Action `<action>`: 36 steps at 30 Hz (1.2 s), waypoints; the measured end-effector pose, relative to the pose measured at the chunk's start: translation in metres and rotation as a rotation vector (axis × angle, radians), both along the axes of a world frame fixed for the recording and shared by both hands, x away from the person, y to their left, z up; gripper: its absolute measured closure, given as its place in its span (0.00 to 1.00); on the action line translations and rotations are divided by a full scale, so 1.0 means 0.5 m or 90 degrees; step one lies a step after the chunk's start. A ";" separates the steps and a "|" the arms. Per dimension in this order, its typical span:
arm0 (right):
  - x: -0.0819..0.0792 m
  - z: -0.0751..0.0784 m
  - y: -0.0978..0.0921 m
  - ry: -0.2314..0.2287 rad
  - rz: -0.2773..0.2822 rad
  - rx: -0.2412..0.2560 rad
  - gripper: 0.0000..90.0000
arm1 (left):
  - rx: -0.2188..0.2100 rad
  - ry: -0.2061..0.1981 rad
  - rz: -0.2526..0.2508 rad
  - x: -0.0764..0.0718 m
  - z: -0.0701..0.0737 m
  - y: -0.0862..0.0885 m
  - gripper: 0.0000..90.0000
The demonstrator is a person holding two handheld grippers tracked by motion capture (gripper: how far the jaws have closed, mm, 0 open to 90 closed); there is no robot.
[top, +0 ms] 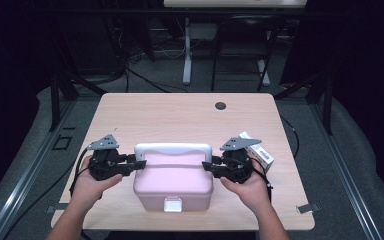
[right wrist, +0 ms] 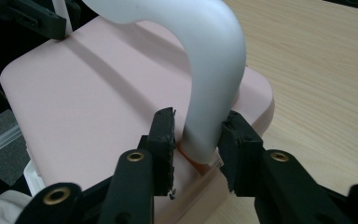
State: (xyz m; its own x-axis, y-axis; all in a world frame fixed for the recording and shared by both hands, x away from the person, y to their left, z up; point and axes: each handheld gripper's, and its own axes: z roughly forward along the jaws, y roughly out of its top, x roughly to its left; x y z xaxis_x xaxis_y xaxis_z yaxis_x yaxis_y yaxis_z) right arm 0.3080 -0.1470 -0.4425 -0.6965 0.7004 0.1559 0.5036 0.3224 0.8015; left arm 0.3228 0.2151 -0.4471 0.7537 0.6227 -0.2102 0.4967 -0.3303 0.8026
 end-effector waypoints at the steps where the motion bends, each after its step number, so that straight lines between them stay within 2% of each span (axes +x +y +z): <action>1: 0.000 0.000 0.000 -0.005 -0.003 -0.003 0.78 | -0.001 0.000 0.001 0.000 0.000 0.001 0.72; 2: -0.001 0.000 0.000 -0.009 -0.006 -0.006 0.79 | 0.002 -0.001 0.002 0.000 0.002 0.003 0.74; 3: -0.003 0.000 0.001 -0.013 -0.007 -0.008 0.80 | 0.001 -0.002 0.007 -0.002 0.003 0.005 0.81; 8: -0.004 0.001 0.000 -0.010 -0.005 -0.005 0.81 | 0.010 -0.010 0.010 -0.004 0.004 0.003 0.82; 14: -0.007 0.003 0.000 -0.010 -0.008 0.000 0.82 | 0.018 -0.008 0.010 -0.007 0.008 0.003 0.82; 16: -0.009 0.008 0.000 -0.012 -0.004 0.004 0.82 | 0.004 -0.006 0.013 -0.009 0.013 0.007 0.82; 19: -0.013 0.013 0.000 -0.014 -0.002 0.012 0.82 | -0.003 -0.008 0.014 -0.011 0.018 0.010 0.82; 21: -0.016 0.020 -0.001 -0.023 0.000 0.021 0.82 | -0.016 -0.023 0.019 -0.013 0.023 0.013 0.82; 25: -0.016 0.023 -0.004 -0.031 -0.007 0.032 0.82 | -0.028 -0.027 0.024 -0.009 0.023 0.015 0.82; 26: -0.013 0.022 -0.005 -0.029 -0.008 0.043 0.82 | -0.042 -0.026 0.026 -0.008 0.022 0.017 0.82; 28: -0.012 0.023 -0.006 -0.029 -0.009 0.052 0.83 | -0.045 -0.028 0.026 -0.008 0.022 0.018 0.82; 33: -0.013 0.025 -0.004 -0.029 -0.008 0.044 0.83 | -0.044 -0.032 0.027 -0.016 0.029 0.018 0.75; 36: -0.012 0.027 -0.006 -0.028 -0.006 0.047 0.83 | -0.039 -0.038 0.027 -0.025 0.038 0.024 0.74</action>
